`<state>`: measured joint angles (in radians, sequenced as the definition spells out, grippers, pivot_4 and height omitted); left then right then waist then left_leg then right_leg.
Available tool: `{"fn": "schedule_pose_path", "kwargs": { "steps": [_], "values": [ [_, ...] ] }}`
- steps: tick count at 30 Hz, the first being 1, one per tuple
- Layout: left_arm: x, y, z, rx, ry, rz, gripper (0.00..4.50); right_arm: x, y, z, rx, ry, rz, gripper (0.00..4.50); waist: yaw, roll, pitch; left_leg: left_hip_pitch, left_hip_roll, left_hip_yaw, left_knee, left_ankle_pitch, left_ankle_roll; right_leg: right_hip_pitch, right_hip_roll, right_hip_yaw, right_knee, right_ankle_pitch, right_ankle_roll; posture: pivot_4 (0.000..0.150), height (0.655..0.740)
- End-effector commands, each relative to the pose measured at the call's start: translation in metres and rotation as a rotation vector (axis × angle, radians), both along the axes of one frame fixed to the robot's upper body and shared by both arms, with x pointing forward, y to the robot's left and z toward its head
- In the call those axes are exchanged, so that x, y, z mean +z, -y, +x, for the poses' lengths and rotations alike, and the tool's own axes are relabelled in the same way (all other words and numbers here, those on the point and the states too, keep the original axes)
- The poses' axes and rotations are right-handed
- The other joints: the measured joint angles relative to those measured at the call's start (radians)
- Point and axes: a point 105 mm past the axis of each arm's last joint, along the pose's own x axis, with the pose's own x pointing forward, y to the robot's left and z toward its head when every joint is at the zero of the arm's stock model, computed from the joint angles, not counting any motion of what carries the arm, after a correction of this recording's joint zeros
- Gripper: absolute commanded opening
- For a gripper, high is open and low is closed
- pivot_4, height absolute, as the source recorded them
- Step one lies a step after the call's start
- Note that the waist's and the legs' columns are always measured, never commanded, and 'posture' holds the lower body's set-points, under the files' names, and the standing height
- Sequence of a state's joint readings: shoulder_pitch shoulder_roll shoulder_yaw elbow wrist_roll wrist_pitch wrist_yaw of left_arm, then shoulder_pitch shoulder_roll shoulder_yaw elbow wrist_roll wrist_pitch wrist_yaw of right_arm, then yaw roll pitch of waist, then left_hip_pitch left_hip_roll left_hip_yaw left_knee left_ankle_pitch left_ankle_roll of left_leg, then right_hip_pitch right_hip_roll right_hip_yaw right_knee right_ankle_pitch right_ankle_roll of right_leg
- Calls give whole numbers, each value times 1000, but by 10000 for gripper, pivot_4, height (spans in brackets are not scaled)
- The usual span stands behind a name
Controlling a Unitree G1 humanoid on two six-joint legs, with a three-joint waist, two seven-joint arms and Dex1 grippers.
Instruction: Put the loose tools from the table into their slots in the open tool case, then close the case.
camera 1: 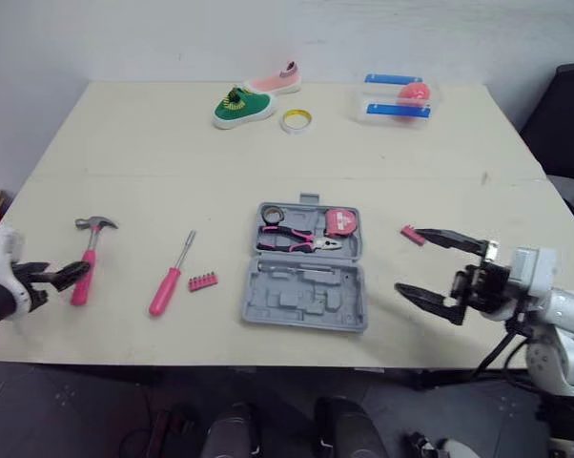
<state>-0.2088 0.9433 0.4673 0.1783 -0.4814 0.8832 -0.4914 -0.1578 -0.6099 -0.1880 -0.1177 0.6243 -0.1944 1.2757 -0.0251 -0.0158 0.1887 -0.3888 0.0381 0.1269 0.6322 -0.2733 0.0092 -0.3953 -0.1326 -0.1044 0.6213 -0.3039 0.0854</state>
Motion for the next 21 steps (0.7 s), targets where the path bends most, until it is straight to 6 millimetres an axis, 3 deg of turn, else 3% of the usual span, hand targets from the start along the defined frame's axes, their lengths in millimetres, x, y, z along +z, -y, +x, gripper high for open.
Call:
{"fn": "schedule_pose_path", "kwargs": {
  "steps": [1,7,10,17,18,21],
  "values": [
    [-4,-8,8,34,-29,74,44811,9,-11,-6,59,41,-1,45000,0,0,0,0,0,0,-1,1,-1,0,0,0,0,0,0,1500,7400],
    [-24,-3,18,8,-113,18,44811,8,-18,-4,80,37,-14,45000,1,-2,0,0,-1,3,0,1,0,-1,0,-3,0,0,0,1500,7400],
    [-31,-1,18,-11,-139,-12,37246,12,-21,-4,83,39,-7,45000,1,-2,0,1,-2,5,0,1,0,-1,0,-3,2,0,0,1500,7400],
    [-29,6,24,-64,-70,-32,5837,19,-27,-7,86,37,-11,45000,15,-2,-1,2,-2,5,0,1,0,-1,-2,-2,2,0,0,1500,7400],
    [-26,7,26,-73,-51,-36,5240,19,-27,-7,84,36,-12,45000,17,-2,-1,1,-2,5,1,1,0,-1,-2,-2,2,0,0,1500,7400],
    [17,15,35,-162,190,-20,5240,19,-24,-7,58,27,-32,45000,25,-2,0,1,-2,5,1,1,1,-2,-2,-2,2,0,0,1500,7400]
  ]
}}
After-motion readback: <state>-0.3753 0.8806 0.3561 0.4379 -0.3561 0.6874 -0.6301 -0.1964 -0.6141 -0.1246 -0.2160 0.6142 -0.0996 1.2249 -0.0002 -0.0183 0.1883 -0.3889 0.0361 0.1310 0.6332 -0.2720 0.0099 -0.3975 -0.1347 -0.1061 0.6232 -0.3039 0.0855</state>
